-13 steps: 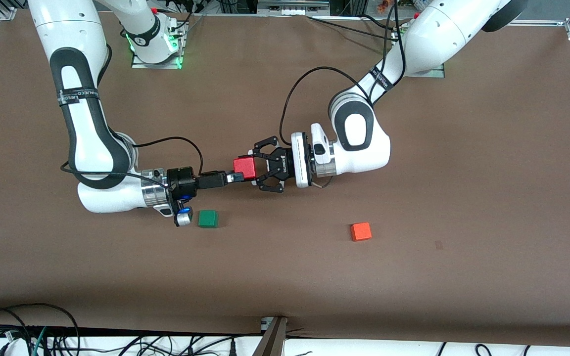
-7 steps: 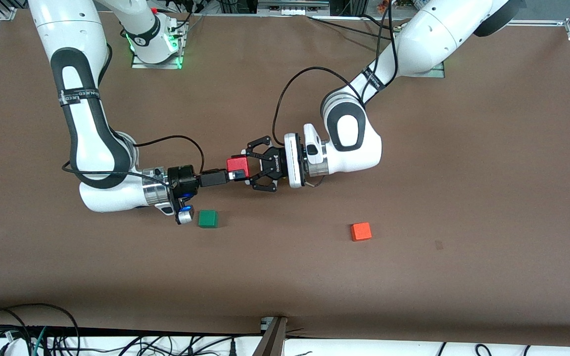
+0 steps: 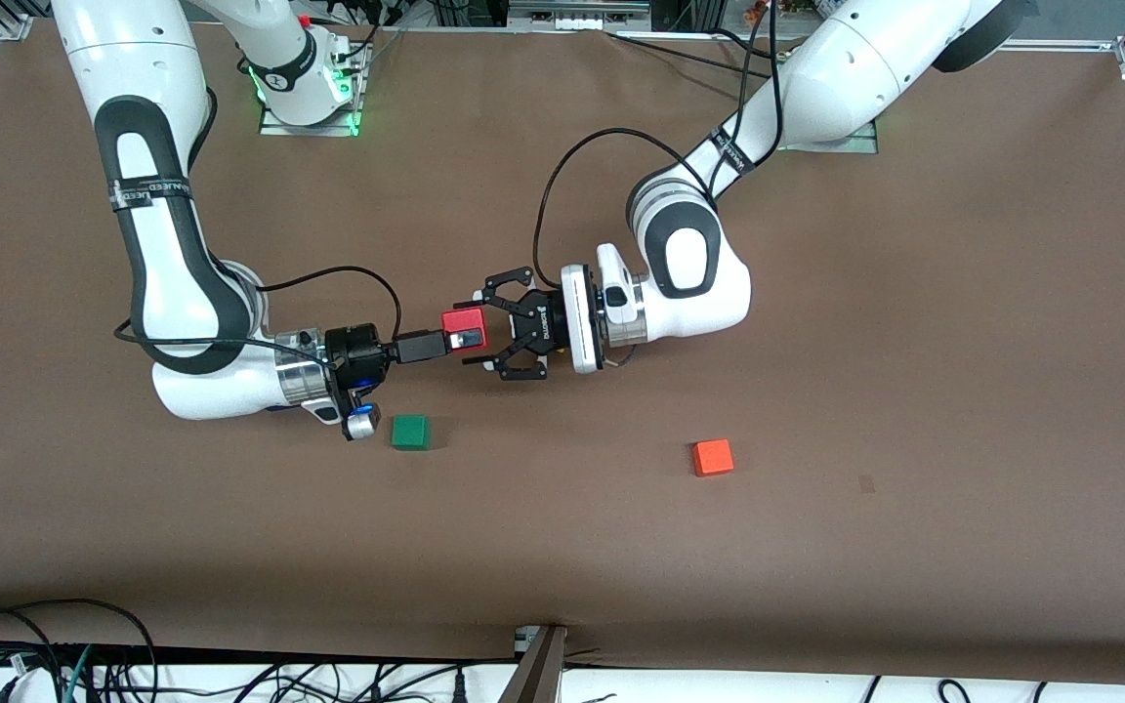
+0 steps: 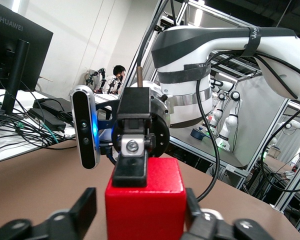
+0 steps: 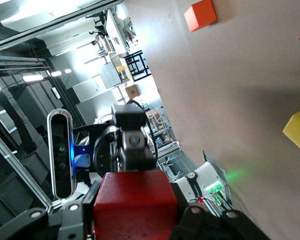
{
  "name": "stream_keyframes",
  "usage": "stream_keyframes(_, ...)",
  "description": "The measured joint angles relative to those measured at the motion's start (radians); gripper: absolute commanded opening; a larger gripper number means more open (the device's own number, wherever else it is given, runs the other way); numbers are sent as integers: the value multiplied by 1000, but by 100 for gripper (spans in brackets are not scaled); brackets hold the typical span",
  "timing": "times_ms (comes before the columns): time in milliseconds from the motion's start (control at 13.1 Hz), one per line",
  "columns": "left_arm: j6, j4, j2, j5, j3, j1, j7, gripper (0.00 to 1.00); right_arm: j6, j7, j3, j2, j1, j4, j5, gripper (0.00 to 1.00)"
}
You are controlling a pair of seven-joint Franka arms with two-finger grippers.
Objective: Pass red block to right arm, stack on blue
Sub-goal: 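Open the left gripper and pull it back from the red cube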
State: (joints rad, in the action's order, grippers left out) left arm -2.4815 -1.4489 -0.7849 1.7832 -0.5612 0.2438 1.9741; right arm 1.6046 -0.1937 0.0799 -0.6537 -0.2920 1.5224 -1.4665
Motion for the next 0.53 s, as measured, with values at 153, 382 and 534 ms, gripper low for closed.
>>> stream_keyframes(153, 0, 1, 1, 1, 0, -8, 0, 100, -1, -3, 8, 5, 1, 0, 5, 12)
stream_keyframes(382, -1, 1, 8, 1, 0, -32, -3, 100, 0, -10, 46, 22, 2, -17, 95, 10)
stream_keyframes(534, -1, 0, 21, 1, 0, -47, -17, 100, 0, -11, 77, 34, 3, -45, 220, 9)
